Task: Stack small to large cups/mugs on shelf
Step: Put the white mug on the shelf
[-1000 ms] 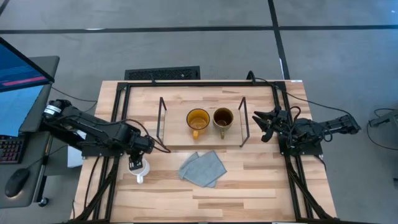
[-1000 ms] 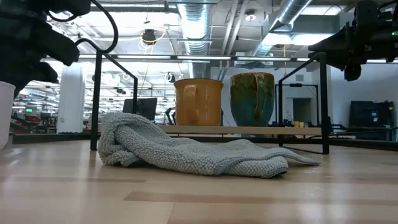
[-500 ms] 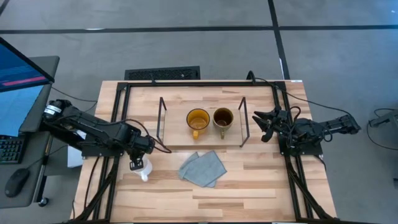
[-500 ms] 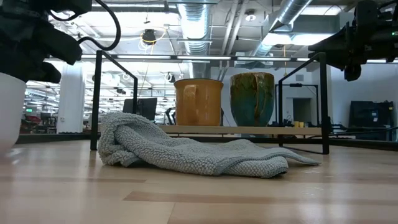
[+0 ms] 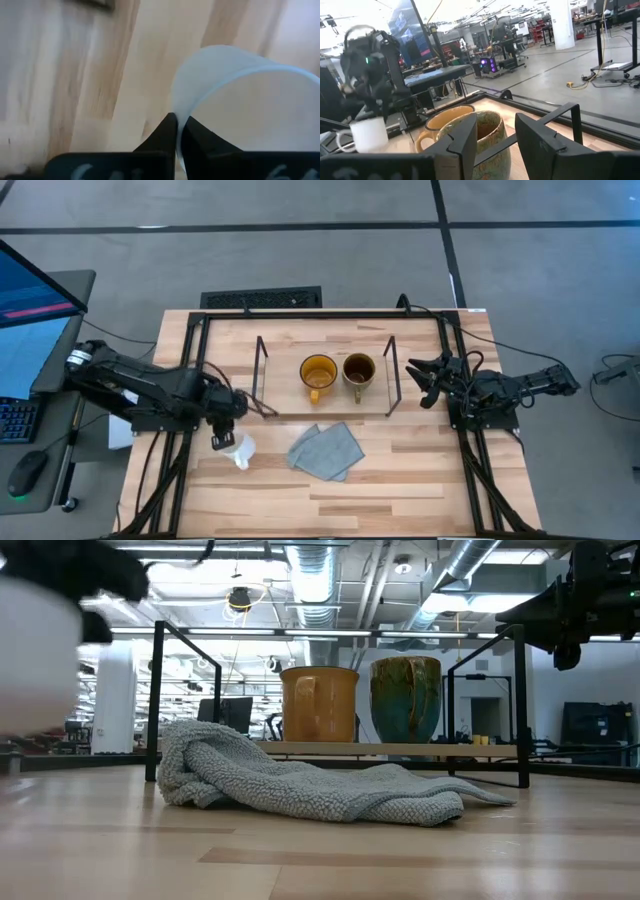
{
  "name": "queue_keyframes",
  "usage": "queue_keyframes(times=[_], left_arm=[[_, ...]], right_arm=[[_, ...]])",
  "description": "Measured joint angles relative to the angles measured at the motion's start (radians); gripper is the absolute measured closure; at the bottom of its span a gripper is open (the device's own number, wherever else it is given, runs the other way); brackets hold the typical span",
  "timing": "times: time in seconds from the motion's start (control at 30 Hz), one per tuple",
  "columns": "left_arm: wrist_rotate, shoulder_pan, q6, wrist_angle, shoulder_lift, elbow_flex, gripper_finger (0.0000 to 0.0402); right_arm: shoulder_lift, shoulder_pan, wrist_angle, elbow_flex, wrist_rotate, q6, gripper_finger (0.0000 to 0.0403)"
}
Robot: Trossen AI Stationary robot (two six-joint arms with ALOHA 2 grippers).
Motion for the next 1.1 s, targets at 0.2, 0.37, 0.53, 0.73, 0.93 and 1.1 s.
queue_keyframes(times=[0.2, 0.37, 0.53, 0.73, 0.93, 1.1], left_arm=[[-0.023, 0.069, -0.011, -0.085, -0.081, 0.171, 0.0401], [-0.040, 0.130, -0.019, -0.165, -0.111, 0.332, 0.0401], [-0.119, 0.193, 0.085, -0.179, -0.095, 0.479, 0.0401], [-0.158, 0.327, 0.288, -0.263, -0.002, 0.617, 0.0401], [-0.087, 0.499, 0.510, -0.405, 0.144, 0.717, 0.0401], [-0.043, 0.599, 0.641, -0.438, 0.233, 0.740, 0.0401]], right_arm=[[0.000, 0.000, 0.000, 0.000, 0.000, -0.001, 0.0249], [0.000, 0.000, -0.010, 0.000, 0.000, -0.001, 0.0249], [0.000, 0.000, -0.017, 0.000, 0.000, -0.022, 0.0249], [0.000, 0.000, -0.011, 0.000, 0.000, -0.051, 0.0249], [0.000, 0.000, -0.007, 0.000, 0.000, -0.050, 0.0249], [0.000, 0.000, -0.007, 0.000, 0.000, -0.050, 0.0249]])
